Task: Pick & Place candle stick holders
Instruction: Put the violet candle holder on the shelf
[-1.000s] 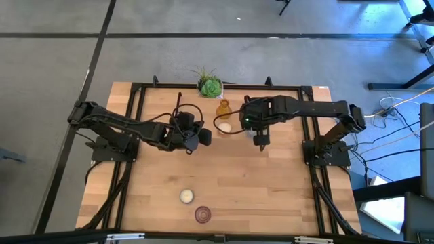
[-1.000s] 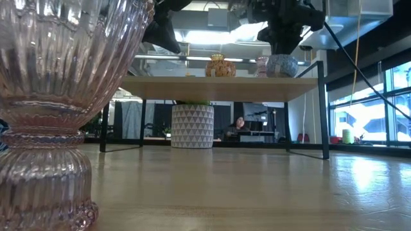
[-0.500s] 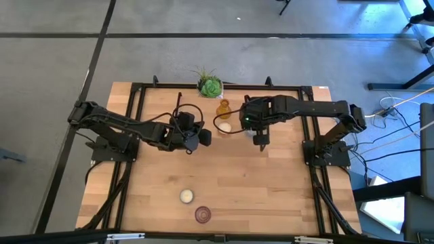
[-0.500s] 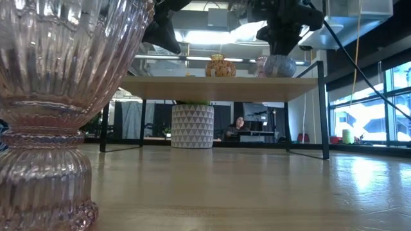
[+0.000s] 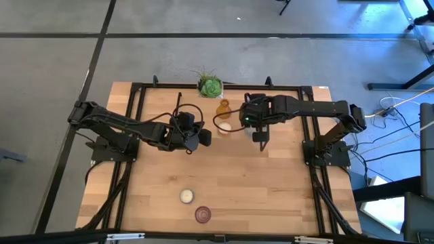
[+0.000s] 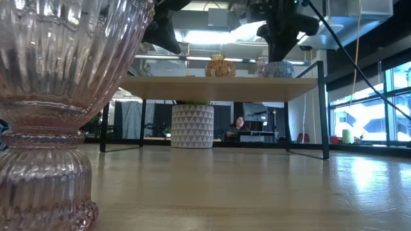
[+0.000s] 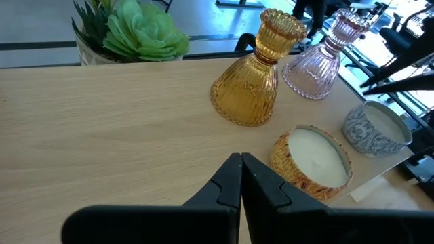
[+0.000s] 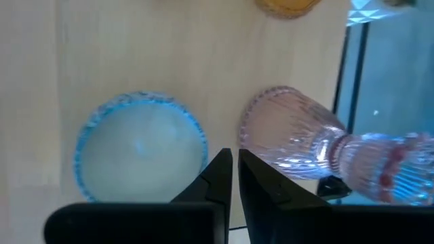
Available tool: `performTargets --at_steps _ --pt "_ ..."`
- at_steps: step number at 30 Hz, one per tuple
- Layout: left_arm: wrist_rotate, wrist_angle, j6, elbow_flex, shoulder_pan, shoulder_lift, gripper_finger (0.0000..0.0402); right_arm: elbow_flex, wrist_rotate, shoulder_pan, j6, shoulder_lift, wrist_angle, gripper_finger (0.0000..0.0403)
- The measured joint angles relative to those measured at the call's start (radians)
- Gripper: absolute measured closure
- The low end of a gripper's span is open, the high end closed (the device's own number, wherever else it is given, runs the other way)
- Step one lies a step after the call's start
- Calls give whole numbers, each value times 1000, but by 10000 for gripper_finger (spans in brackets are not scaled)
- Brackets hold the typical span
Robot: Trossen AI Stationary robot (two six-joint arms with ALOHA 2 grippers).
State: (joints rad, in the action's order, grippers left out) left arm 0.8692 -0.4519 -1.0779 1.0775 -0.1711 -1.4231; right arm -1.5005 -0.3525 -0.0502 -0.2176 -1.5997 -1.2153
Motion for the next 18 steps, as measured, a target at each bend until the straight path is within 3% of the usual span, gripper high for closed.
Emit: performTargets --at_steps 10,15,18 --pt "0 0 0 0 0 0 399 -24 -10 5 19 0 25 372" --pt "-21 0 27 0 0 0 399 -167 -4 23 14 0 29 372" --pt "-79 0 71 0 0 1 399 -287 80 30 -3 1 30 372"
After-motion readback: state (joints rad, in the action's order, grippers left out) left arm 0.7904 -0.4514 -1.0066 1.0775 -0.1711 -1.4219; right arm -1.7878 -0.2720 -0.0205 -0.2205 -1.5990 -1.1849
